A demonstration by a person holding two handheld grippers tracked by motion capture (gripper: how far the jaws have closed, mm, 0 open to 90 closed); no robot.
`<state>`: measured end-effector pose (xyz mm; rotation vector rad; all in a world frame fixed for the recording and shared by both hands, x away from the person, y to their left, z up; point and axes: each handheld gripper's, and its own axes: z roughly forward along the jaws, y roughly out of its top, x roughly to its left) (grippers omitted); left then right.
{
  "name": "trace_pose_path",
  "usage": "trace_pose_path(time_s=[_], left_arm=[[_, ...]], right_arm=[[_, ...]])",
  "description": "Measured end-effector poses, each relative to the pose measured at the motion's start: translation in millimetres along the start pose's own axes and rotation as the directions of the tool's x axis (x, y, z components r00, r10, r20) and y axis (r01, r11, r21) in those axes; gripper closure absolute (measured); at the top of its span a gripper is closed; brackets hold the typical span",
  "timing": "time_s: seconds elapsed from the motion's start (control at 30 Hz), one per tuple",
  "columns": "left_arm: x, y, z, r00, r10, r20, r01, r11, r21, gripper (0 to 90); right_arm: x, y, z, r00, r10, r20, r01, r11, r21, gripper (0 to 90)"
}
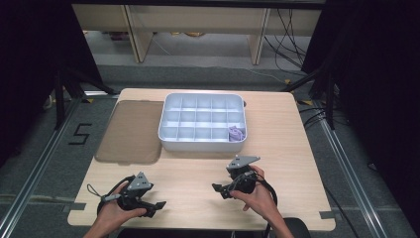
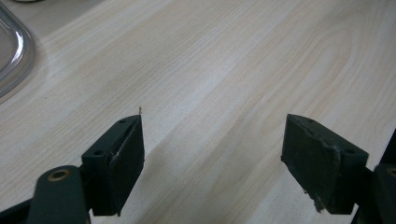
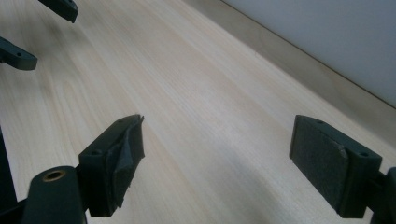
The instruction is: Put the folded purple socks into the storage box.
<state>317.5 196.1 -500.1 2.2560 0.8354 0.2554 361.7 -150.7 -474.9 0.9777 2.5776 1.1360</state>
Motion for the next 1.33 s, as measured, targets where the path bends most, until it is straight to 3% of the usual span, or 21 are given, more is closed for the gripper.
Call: trace_pose_path(time_s=[0.1,0.2,0.3,0.33,0.37,0.47,0.5,0.53,0.57,0.63,0.7,0.73,0.77,0.87,1.2,1.27,1.33], left_arm=[[-1.2,-0.2,0.0,0.9999,-0.011,0.007,0.011,0.9999,-0.005,20.8],[-1.2,-0.4,-0.2,0.9999,-0.013,0.006,0.013,0.9999,-0.004,20.8],[-1.6,-0.5,0.1,0.9999,-0.013,0.006,0.013,0.9999,-0.005,20.8],[-1.8,-0.6,0.2,0.9999,-0.014,0.006,0.014,0.9999,-0.005,20.8],[-1.9,-0.6,0.3,0.9999,-0.012,0.006,0.012,0.9999,-0.004,20.8],[-1.6,-0.5,0.8,1.0000,-0.004,0.000,0.004,1.0000,-0.001,20.8],[-2.5,-0.9,1.3,0.9998,-0.021,0.003,0.021,0.9998,0.001,20.8],[-3.2,-0.8,1.1,0.9997,-0.022,0.009,0.022,0.9997,-0.004,20.8],[-2.4,-0.2,0.5,0.9999,-0.002,0.011,0.002,1.0000,-0.004,20.8],[-3.0,-0.1,0.2,0.9999,-0.008,0.008,0.008,0.9999,-0.007,20.8],[-3.4,0.1,0.1,0.9999,-0.007,0.010,0.007,1.0000,-0.007,20.8],[-3.2,0.2,0.2,0.9999,-0.001,0.013,0.001,1.0000,-0.005,20.8],[-3.1,0.2,0.4,1.0000,0.003,0.009,-0.003,1.0000,-0.003,20.8],[-4.6,-0.4,1.4,0.9998,-0.015,0.015,0.015,0.9999,-0.003,20.8],[-4.5,-0.6,2.0,0.9996,-0.018,0.020,0.018,0.9998,-0.003,20.8],[-2.8,-0.3,1.7,1.0000,0.005,0.006,-0.005,1.0000,0.001,20.8],[-2.8,-0.4,1.8,1.0000,0.004,0.007,-0.004,1.0000,0.002,20.8]], right_arm=[[0.8,-2.4,1.0,0.9998,-0.017,-0.006,0.017,1.000,0.003,18.5],[3.5,-5.5,0.2,1.0000,0.005,-0.003,-0.005,1.000,0.014,18.5],[4.0,-9.6,3.0,1.0000,-0.004,-0.007,0.004,1.000,-0.005,18.3],[4.3,-10.2,0.9,0.9999,-0.003,-0.011,0.003,1.000,0.020,18.3],[5.5,-12.4,3.3,1.0000,0.002,-0.005,-0.002,1.000,-0.002,18.2],[6.5,-15.5,0.9,1.0000,-0.004,-0.009,0.004,1.000,0.031,18.1],[7.0,-17.6,3.6,1.0000,-0.004,-0.001,0.004,1.000,0.009,18.1],[7.7,-18.7,2.6,1.0000,0.001,0.004,-0.001,1.000,0.021,18.0],[7.6,-19.1,1.4,1.0000,0.001,-0.005,0.000,0.999,0.038,18.0],[8.5,-21.5,2.1,1.0000,-0.001,0.009,0.001,1.000,0.016,18.0],[9.1,-22.8,0.3,0.9999,-0.001,0.010,0.001,1.000,0.031,18.0],[10.6,-24.5,2.2,0.9999,0.008,0.012,-0.008,1.000,0.008,17.9],[11.2,-24.5,0.3,1.0000,0.006,-0.002,-0.006,0.999,0.033,17.7],[14.2,-26.8,2.1,1.0000,0.001,0.010,-0.001,1.000,0.026,17.4],[16.3,-27.3,2.4,1.0000,-0.004,0.005,0.004,1.000,0.030,17.0],[16.1,-27.4,3.1,0.9999,-0.008,0.007,0.007,1.000,0.030,17.0],[16.0,-27.4,3.2,0.9999,-0.007,0.009,0.007,1.000,0.030,17.0]])
